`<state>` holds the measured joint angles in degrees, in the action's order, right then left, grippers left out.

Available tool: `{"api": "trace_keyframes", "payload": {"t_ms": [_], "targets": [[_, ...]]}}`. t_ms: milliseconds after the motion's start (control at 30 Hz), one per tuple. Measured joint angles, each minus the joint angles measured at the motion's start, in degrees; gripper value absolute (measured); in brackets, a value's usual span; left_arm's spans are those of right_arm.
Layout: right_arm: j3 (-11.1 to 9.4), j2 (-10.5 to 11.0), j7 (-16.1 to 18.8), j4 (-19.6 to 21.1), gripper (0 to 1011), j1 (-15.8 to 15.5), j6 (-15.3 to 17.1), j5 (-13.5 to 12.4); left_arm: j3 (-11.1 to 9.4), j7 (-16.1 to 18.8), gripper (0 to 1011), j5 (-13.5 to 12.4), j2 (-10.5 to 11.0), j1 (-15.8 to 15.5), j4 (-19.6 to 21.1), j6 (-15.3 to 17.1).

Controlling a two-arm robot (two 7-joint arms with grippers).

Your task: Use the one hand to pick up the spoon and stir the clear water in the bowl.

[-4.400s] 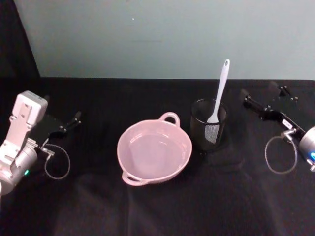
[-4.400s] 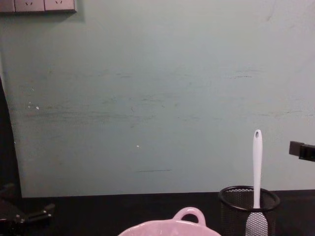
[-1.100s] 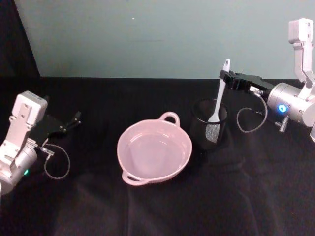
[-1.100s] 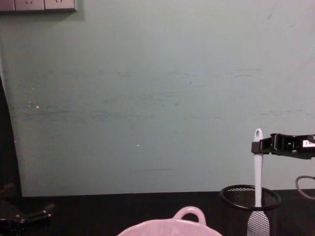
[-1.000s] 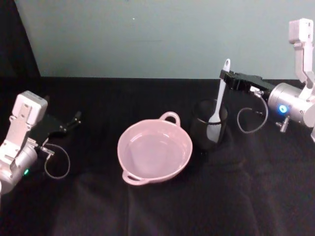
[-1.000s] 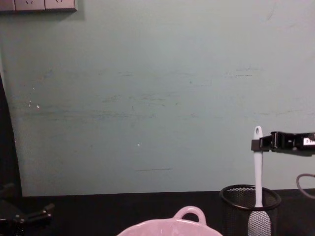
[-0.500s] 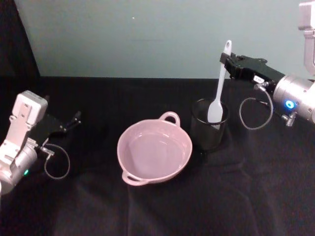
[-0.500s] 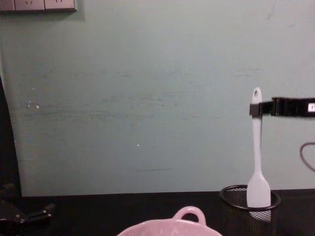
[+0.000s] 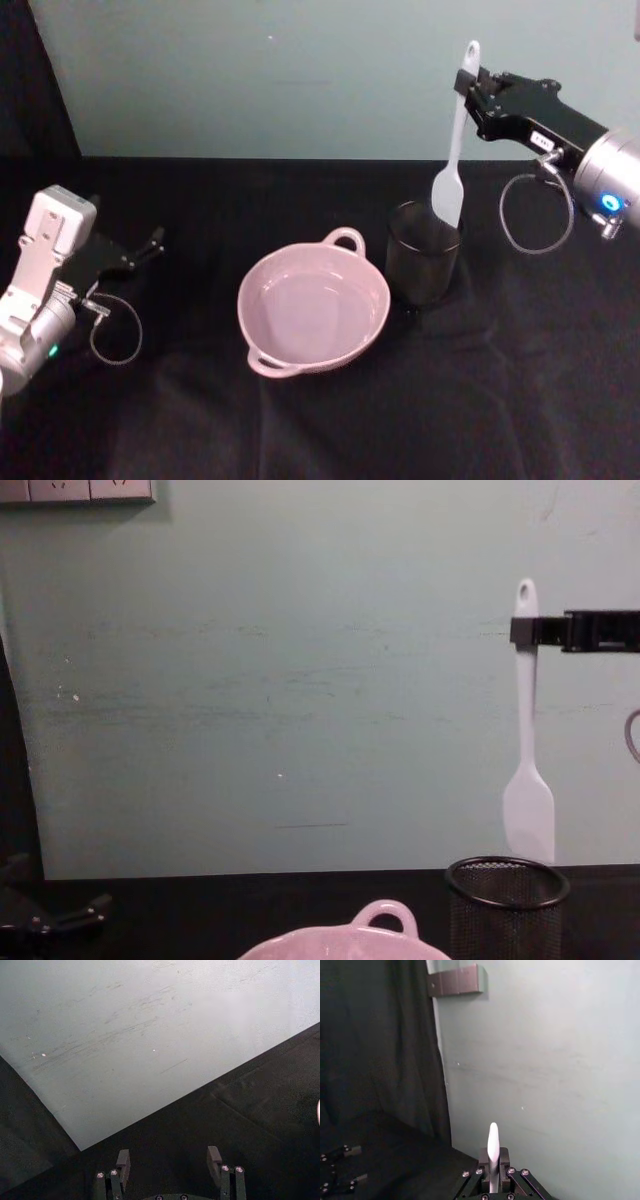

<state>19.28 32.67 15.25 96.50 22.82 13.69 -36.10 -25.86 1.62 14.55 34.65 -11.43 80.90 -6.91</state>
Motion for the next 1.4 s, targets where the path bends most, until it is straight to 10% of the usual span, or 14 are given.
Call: {"api": "trace_keyframes", "payload": {"t_ms": [633, 1400], "targets": [[1.8, -3.2, 4.8, -0.2, 112, 5.7, 1.8, 0.3, 0.0, 0.0, 1011, 0.0, 0.0, 0.0, 0.0, 0.0], [12.1, -8.7, 8.7, -6.7, 112, 10.0, 3.4, -2.1, 0.0, 0.0, 1011, 0.0, 0.0, 0.0, 0.0, 0.0]]}}
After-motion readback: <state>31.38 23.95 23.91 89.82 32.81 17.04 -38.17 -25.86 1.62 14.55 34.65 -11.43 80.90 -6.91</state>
